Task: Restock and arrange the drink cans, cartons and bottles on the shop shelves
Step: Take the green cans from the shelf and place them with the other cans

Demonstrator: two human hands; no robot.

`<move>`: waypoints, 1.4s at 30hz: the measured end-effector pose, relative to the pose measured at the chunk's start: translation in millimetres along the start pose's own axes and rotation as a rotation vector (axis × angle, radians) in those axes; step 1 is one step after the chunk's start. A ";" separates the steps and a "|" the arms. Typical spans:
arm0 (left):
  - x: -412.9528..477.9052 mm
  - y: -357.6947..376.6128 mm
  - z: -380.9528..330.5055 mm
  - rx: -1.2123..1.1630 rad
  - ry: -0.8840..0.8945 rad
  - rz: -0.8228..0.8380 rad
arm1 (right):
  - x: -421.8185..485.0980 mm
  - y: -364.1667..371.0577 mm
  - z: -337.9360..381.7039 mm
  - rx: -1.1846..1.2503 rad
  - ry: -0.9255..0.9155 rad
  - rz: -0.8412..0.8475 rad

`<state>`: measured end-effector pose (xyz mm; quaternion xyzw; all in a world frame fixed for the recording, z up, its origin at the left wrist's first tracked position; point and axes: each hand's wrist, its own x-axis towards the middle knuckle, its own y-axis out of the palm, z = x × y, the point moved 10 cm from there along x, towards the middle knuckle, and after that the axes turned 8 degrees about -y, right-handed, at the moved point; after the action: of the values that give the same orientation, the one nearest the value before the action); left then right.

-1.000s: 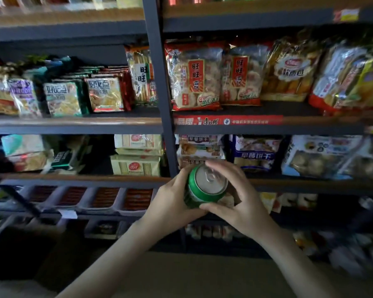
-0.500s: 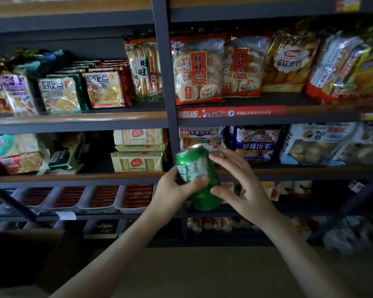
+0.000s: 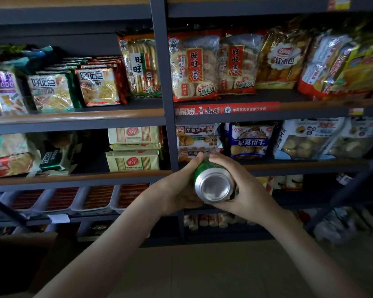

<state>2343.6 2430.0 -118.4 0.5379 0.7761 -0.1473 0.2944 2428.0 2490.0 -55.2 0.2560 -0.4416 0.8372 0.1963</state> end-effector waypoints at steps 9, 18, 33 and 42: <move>-25.9 13.9 -39.8 0.565 0.634 -0.058 | 2.0 -32.9 -13.1 0.328 0.233 -0.266; -23.2 7.0 -53.7 0.311 0.602 -0.116 | 2.2 -37.9 -17.4 0.291 0.204 -0.114; 5.2 42.1 -91.6 -0.187 0.276 0.078 | 14.2 -79.8 -23.9 -0.036 0.074 -0.002; -14.5 63.4 -231.8 0.386 0.706 -0.255 | 62.5 -198.1 -55.5 0.333 0.238 -0.127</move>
<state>2336.4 2569.5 77.7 0.5003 0.8478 -0.1319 -0.1166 2474.3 2648.6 82.4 0.2116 -0.2540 0.9089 0.2541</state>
